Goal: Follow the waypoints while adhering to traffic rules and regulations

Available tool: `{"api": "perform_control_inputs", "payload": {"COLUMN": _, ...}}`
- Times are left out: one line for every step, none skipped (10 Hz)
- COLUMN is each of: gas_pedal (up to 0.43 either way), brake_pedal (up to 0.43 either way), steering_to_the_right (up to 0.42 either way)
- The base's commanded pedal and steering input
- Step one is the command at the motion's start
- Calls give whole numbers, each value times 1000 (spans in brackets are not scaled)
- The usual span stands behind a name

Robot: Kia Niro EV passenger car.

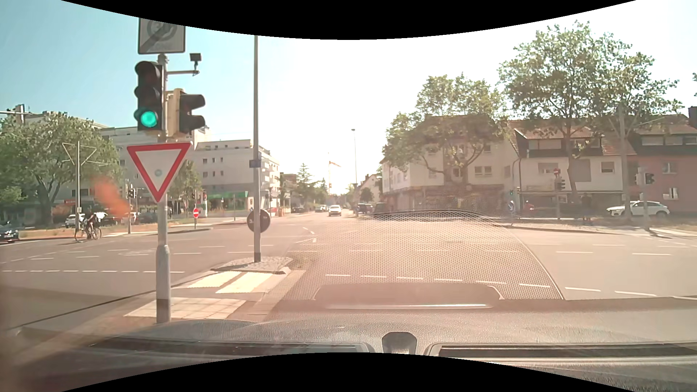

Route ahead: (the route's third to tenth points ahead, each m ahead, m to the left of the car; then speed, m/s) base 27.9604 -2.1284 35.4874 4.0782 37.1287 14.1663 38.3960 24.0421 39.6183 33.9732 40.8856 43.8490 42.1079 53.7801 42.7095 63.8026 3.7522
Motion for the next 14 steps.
{"api": "perform_control_inputs", "payload": {"gas_pedal": 240, "brake_pedal": 0, "steering_to_the_right": -11}}
{"api": "perform_control_inputs", "payload": {"gas_pedal": 240, "brake_pedal": 0, "steering_to_the_right": -11}}
{"api": "perform_control_inputs", "payload": {"gas_pedal": 228, "brake_pedal": 0, "steering_to_the_right": -12}}
{"api": "perform_control_inputs", "payload": {"gas_pedal": 197, "brake_pedal": 0, "steering_to_the_right": -14}}
{"api": "perform_control_inputs", "payload": {"gas_pedal": 177, "brake_pedal": 0, "steering_to_the_right": -14}}
{"api": "perform_control_inputs", "payload": {"gas_pedal": 157, "brake_pedal": 0, "steering_to_the_right": -14}}
{"api": "perform_control_inputs", "payload": {"gas_pedal": 150, "brake_pedal": 0, "steering_to_the_right": -16}}
{"api": "perform_control_inputs", "payload": {"gas_pedal": 150, "brake_pedal": 0, "steering_to_the_right": -20}}
{"api": "perform_control_inputs", "payload": {"gas_pedal": 138, "brake_pedal": 0, "steering_to_the_right": -25}}
{"api": "perform_control_inputs", "payload": {"gas_pedal": 118, "brake_pedal": 0, "steering_to_the_right": -32}}
{"api": "perform_control_inputs", "payload": {"gas_pedal": 87, "brake_pedal": 0, "steering_to_the_right": -38}}
{"api": "perform_control_inputs", "payload": {"gas_pedal": 47, "brake_pedal": 0, "steering_to_the_right": -41}}
{"api": "perform_control_inputs", "payload": {"gas_pedal": 47, "brake_pedal": 0, "steering_to_the_right": -42}}
{"api": "perform_control_inputs", "payload": {"gas_pedal": 47, "brake_pedal": 0, "steering_to_the_right": -43}}
